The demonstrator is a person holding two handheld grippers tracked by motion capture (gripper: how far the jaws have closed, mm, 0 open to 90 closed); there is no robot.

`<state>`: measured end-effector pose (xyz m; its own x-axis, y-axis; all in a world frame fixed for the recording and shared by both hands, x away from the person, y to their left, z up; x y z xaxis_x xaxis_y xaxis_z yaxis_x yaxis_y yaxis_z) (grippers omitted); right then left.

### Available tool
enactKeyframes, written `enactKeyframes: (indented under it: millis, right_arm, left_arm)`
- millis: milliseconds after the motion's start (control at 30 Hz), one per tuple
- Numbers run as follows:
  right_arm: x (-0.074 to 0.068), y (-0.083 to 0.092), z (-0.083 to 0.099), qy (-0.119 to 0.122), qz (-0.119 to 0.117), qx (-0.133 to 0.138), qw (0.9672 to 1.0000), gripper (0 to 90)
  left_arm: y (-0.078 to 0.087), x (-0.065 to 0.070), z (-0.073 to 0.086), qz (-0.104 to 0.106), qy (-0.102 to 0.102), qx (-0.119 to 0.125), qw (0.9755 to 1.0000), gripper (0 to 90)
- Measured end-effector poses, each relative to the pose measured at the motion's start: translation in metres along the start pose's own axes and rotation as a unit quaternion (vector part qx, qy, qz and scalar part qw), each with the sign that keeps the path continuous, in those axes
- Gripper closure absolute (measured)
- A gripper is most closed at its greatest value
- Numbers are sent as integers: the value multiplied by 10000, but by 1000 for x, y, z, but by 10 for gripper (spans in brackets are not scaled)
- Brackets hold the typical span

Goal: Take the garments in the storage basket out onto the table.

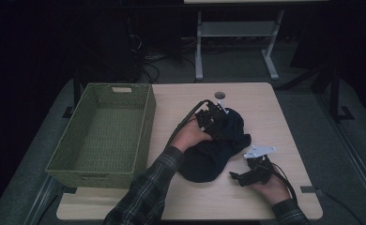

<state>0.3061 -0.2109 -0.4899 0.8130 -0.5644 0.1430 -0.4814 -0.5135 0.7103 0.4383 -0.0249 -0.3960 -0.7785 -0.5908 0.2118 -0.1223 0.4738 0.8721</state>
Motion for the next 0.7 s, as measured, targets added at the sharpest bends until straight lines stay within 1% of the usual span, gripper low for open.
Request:
enactKeyframes:
  millis: [100,167,233,267,333,367,400,467,500,533,600,700]
  right_arm:
    - [0,0,0,-9,-3,-3,10000,11]
    - [0,0,0,-9,-10,0,10000,11]
    - [0,0,0,-6,-11,-4,10000,11]
    - [0,0,0,-8,-12,-5,10000,11]
    - [0,0,0,-7,-6,-7,10000,11]
    - [0,0,0,7,-2,-4,10000,11]
    - [0,0,0,2,-3,-5,10000,11]
    - [0,0,0,5,-1,-6,10000,11]
    - [0,0,0,4,-1,-6,10000,11]
    - [0,0,0,-16,-4,-12,10000,11]
    - [0,0,0,-6,-1,-15,10000,11]
    - [0,0,0,-7,-1,-12,10000,11]
  left_arm:
    - [14,0,1,-91,-40,106,9999,276]
    - [22,-1,2,-105,-42,162,9998,276]
    - [32,-1,5,-82,-5,233,9997,278]
    - [36,-1,6,-70,-18,271,9996,284]
    - [44,0,10,-28,31,350,9994,321]
    - [48,-1,13,-13,43,360,9993,347]
    - [50,-1,16,18,56,336,9994,392]
    - [52,-1,22,40,76,304,9995,457]
    - [54,-2,26,35,50,287,9996,485]
    - [55,-3,28,52,56,287,9996,533]
    - [59,-4,37,81,93,295,9995,602]
    - [65,-4,48,2,159,276,9995,708]
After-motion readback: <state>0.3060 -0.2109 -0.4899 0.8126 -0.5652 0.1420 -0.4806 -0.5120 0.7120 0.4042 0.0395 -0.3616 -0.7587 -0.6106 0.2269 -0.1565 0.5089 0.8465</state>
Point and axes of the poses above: each handheld gripper's, and its own axes: y roughly backward along the jaws, z roughly out of its underside, x roughly to its right, the point moved 1 cm from there along -y, roughly forward along the jaws, and after that the axes turned 15 degrees about y, right-handed, at the moved point
